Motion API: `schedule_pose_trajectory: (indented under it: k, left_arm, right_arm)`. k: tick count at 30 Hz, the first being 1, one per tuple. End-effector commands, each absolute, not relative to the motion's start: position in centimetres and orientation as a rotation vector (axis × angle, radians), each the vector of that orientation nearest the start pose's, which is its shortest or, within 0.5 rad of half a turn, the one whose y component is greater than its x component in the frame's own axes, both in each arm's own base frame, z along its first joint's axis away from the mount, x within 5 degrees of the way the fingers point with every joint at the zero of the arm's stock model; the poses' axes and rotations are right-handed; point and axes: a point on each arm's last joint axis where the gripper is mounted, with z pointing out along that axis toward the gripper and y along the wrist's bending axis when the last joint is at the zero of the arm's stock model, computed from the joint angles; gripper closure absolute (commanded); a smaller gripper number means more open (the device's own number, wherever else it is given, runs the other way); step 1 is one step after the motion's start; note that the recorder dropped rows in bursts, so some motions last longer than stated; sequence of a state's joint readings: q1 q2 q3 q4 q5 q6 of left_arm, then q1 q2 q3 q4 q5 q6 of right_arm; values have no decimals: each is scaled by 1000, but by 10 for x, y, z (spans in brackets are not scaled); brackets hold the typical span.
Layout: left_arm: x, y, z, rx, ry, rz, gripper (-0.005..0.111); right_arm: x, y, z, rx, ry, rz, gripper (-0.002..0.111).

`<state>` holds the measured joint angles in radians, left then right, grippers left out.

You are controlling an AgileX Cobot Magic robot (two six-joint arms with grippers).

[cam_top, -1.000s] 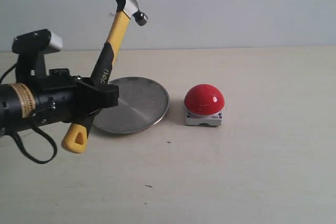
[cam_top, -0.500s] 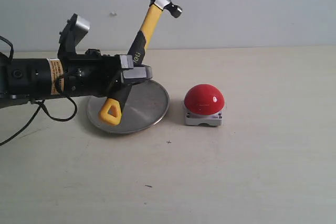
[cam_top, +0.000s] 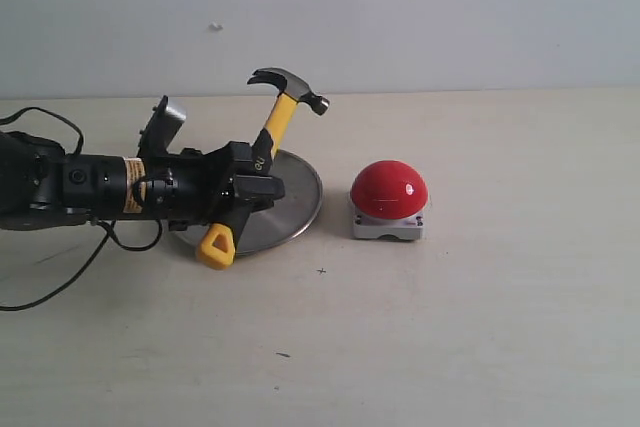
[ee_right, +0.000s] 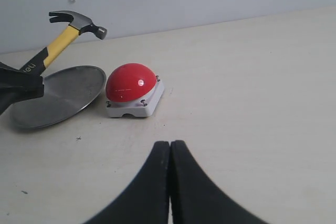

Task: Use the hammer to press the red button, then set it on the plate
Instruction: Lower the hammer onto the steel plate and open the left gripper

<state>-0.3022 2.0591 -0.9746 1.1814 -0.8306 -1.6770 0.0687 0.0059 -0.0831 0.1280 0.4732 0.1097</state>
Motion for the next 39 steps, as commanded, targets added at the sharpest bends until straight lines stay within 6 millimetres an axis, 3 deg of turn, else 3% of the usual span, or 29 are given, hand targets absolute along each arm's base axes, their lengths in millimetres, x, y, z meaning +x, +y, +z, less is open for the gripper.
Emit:
schedule_pose_trajectory:
  k: [1,15,25,39]
  left_arm:
    - [347,-174,120,70,2258,-1375,107]
    - [353,-162,105,47,2377,-1094,107]
    - [355,-161,105,104,2343,-1035,107]
    - [355,-160,85,82,2385,-1015,107]
  right_arm:
    - [48,9,197,96,1877,251,108]
    - [48,9,197,96,1877,251,108]
    - [48,9,197,96,1877,251,108]
    - [48,9,197,96,1877,251,108]
